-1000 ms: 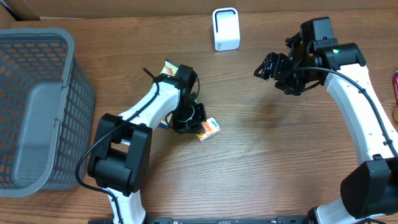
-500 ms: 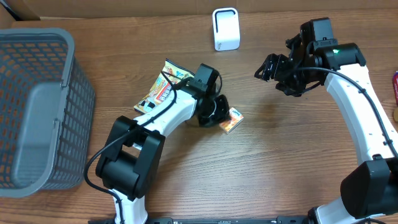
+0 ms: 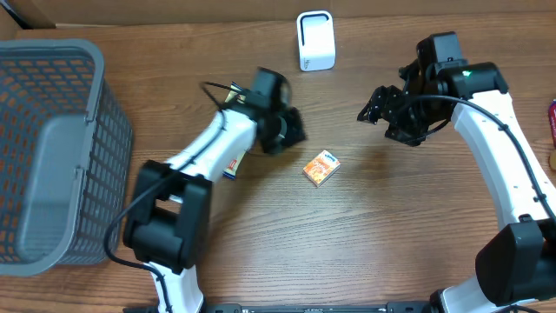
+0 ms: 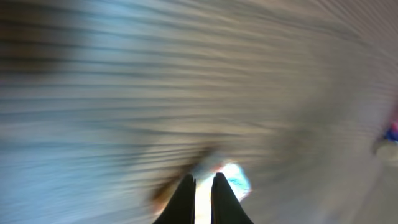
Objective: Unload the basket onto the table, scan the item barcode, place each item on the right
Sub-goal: 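Slide the Kleenex pack rightward toward table center with left gripper, then lower the right gripper onto the Kleenex pack and grasp it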
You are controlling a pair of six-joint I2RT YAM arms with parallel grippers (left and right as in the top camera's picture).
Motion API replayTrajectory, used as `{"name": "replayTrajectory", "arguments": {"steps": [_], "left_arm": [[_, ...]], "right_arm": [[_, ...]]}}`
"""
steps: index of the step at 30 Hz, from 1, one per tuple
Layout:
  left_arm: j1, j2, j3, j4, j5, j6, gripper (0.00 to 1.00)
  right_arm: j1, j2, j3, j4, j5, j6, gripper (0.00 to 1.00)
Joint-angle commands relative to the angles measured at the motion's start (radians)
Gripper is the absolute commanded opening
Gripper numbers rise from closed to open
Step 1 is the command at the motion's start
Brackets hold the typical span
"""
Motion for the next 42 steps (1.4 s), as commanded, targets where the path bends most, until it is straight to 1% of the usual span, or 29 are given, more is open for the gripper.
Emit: {"name": "replayTrajectory", "arguments": {"steps": [1,3,5,7,9,10,12,13,14,16,17,18,23,28,35,42], "left_arm": [[0.108,-0.021,0.055,-0.093,-0.085,0.038,0.04],[0.142,-0.021,0.055,-0.129,-0.085,0.042,0.05],[0.163,-0.021,0.055,-0.150,-0.085,0.069,0.10],[0.171,-0.021,0.055,-0.156,-0.085,0.103,0.20],[0.172,-0.021,0.055,-0.156,-0.085,0.120,0.40],[0.172,-0.020,0.055,-0.156,-0.085,0.120,0.54],[0.172,-0.020,0.055,-0.156,-0.085,0.120,0.75],[0.172,-0.021,0.055,-0.156,-0.085,0.121,0.83],[0.172,-0.021,0.055,-0.156,-0.085,0.124,0.88],[0.172,-0.020,0.055,-0.158,-0.085,0.133,0.98],[0.172,-0.020,0.055,-0.161,-0.086,0.147,1.00],[0.172,-0.020,0.055,-0.163,-0.086,0.157,1.00],[0.172,-0.020,0.055,-0.164,-0.086,0.176,1.00],[0.172,-0.020,0.055,-0.163,-0.086,0.176,1.00],[0.172,-0.020,0.055,-0.163,-0.086,0.176,1.00],[0.172,-0.020,0.055,-0.163,-0.086,0.176,1.00]], "right_arm": [[0.027,-0.001,-0.076,0.034,0.007,0.134,0.73],[0.050,-0.001,-0.134,0.085,0.006,0.188,0.72],[0.083,-0.001,-0.192,0.136,0.006,0.234,0.72],[0.130,-0.001,-0.257,0.199,0.006,0.286,0.71],[0.171,-0.001,-0.304,0.251,0.007,0.337,0.70],[0.196,-0.001,-0.330,0.283,0.007,0.368,0.70],[0.244,-0.001,-0.378,0.336,0.024,0.452,0.69],[0.261,-0.001,-0.394,0.354,0.043,0.492,0.68],[0.277,-0.001,-0.412,0.370,0.071,0.529,0.68],[0.294,-0.001,-0.434,0.385,0.114,0.572,0.62],[0.295,-0.001,-0.441,0.389,0.131,0.586,0.59],[0.295,-0.001,-0.445,0.393,0.143,0.591,0.56],[0.294,-0.001,-0.446,0.420,0.198,0.591,0.56],[0.294,0.004,-0.446,0.451,0.198,0.591,0.55],[0.294,0.056,-0.446,0.454,0.184,0.617,0.48],[0.294,0.082,-0.446,0.486,0.171,0.617,0.48]]}}
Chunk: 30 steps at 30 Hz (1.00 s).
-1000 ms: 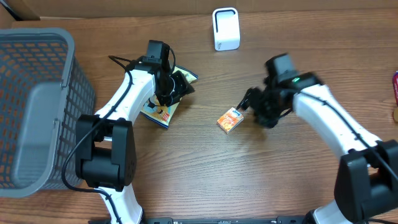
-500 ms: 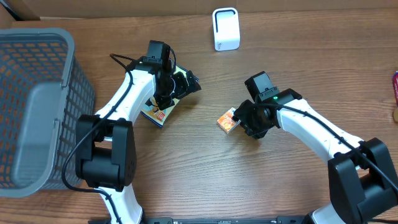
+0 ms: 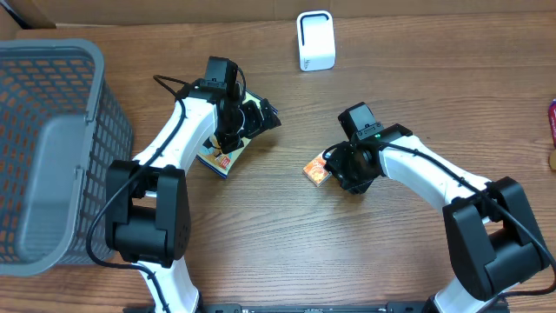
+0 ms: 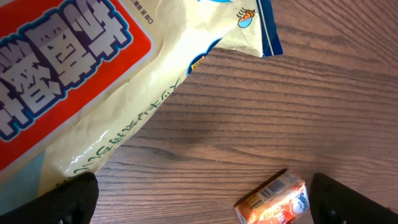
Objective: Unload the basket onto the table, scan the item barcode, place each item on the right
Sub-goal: 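Lower the right gripper onto the Kleenex pack and grasp it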
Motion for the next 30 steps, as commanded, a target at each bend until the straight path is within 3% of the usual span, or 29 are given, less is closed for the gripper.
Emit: {"name": "replayTrajectory", "arguments": {"steps": [1,11,17,24,30], "left_arm": [[-0.008,-0.019,0.015,0.001,-0.011,0.023,1.00],[-0.008,-0.018,0.014,0.000,-0.011,0.023,1.00],[-0.008,-0.017,0.014,0.000,-0.011,0.023,1.00],[-0.008,-0.017,0.014,0.000,-0.011,0.023,1.00],[-0.008,-0.017,0.014,0.000,-0.011,0.023,1.00]], "right_arm": [[-0.002,0.002,-0.002,0.023,-0.003,0.011,0.48],[-0.002,0.047,-0.002,0.069,-0.020,0.035,0.47],[-0.002,0.070,-0.002,0.074,-0.030,0.042,0.36],[-0.003,0.070,-0.001,0.089,-0.031,0.033,0.04],[-0.018,0.069,0.026,0.105,-0.079,-0.121,0.04]]}}
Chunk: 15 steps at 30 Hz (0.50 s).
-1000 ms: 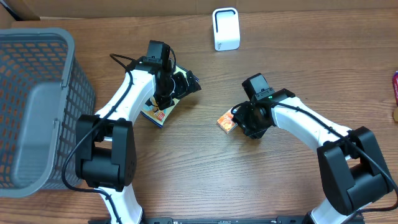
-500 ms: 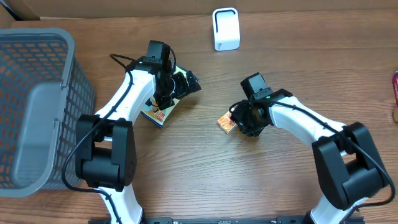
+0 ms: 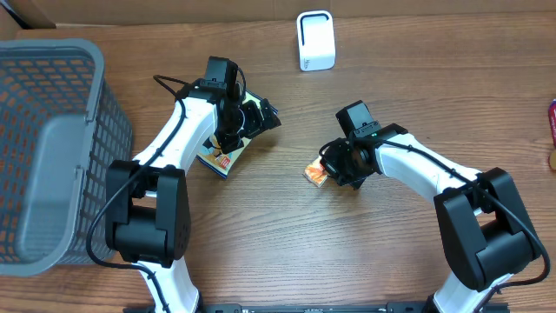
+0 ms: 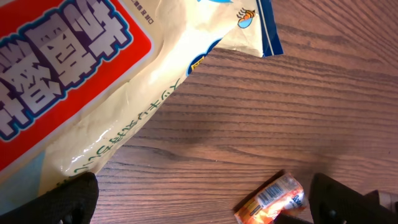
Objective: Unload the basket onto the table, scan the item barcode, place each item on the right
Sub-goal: 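Lower the right gripper onto the Kleenex pack and grasp it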
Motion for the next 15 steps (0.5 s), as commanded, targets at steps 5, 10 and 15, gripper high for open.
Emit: {"name": "replayTrajectory", "arguments": {"steps": [5,10,15], "left_arm": [[-0.008,-0.017,0.014,0.000,-0.011,0.023,1.00],[-0.008,-0.017,0.014,0.000,-0.011,0.023,1.00],[-0.008,-0.017,0.014,0.000,-0.011,0.023,1.00]], "right_arm": [[-0.051,0.015,0.061,0.064,-0.154,-0.361,0.04],[-0.129,0.015,0.065,0.153,-0.429,-0.571,0.04],[-0.233,0.015,0.065,0.195,-0.800,-0.794,0.04]]}}
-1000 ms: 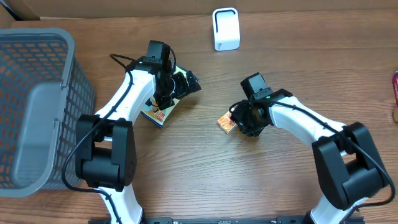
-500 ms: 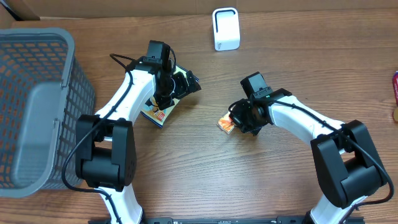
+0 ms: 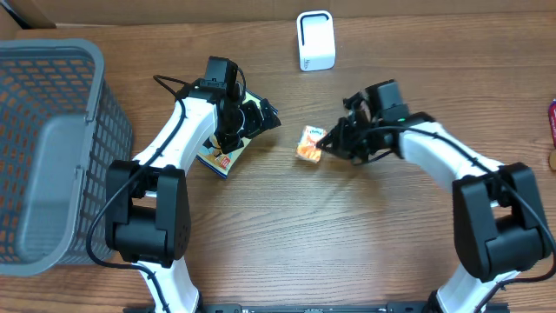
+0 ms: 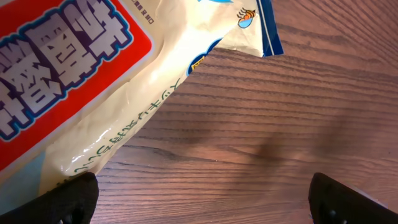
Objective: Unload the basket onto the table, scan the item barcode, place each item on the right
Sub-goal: 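Lower the right gripper onto the Kleenex pack and grasp it, then lift the Kleenex pack and carry it to the white scanner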
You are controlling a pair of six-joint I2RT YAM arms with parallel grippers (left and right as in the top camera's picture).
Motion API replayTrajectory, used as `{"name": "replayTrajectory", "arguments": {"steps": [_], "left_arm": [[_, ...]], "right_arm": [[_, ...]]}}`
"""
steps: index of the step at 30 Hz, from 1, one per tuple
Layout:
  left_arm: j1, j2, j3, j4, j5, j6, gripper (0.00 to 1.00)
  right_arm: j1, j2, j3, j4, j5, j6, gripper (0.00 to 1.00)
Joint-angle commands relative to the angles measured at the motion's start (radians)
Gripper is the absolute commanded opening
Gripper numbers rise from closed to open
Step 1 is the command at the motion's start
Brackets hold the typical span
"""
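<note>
A small orange box [image 3: 308, 144] is held just off the table in mid-scene, my right gripper [image 3: 328, 139] shut on its right end. The white scanner [image 3: 315, 40] stands upright at the back edge, well beyond the box. My left gripper [image 3: 257, 118] [image 4: 202, 208] stands wide open over a yellow and red snack bag [image 3: 219, 157] [image 4: 74, 81] that lies flat on the wood. Its dark fingertips [image 4: 73, 199] show at the bottom corners of the left wrist view with only bare wood between them. The box is out of the left wrist view.
A tall grey mesh basket [image 3: 52, 148] fills the left side of the table. A red object [image 3: 552, 122] shows at the right edge. Brown cardboard runs along the back behind the scanner.
The right gripper has moved back and slightly left with the orange box, lifting it off the spot where it lay. The box has left the left wrist view. The left arm has not moved.
At first the left gripper was near the box, its view blurred, and the right gripper hung apart at the right. Then the left gripper stood open over the snack bag while the right reached the box. The right closed on the box and now holds it nearer the scanner.
</note>
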Motion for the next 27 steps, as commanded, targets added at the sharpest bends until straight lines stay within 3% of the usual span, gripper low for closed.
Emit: {"name": "replayTrajectory", "arguments": {"steps": [1,7,10,13,20,27], "left_arm": [[-0.008,-0.017,0.014,0.000,-0.011,0.023,1.00],[-0.014,-0.017,0.014,0.000,-0.009,0.023,0.95],[-0.030,-0.017,0.014,0.000,-0.010,0.023,0.97],[-0.034,-0.017,0.014,0.002,-0.010,0.023,1.00],[-0.034,-0.017,0.014,-0.002,-0.010,0.023,1.00],[-0.034,-0.017,0.014,0.000,-0.011,0.023,1.00]], "right_arm": [[-0.068,0.003,0.028,0.006,-0.335,-0.217,0.04],[-0.103,0.003,0.010,-0.054,-0.376,-0.222,0.04],[-0.102,0.003,0.002,-0.036,-0.530,-0.303,0.04],[-0.103,0.003,0.002,0.085,-0.753,-0.343,0.04],[-0.103,0.003,0.004,0.273,-0.753,-0.234,0.04],[-0.103,0.003,0.004,0.349,-0.753,-0.234,0.04]]}}
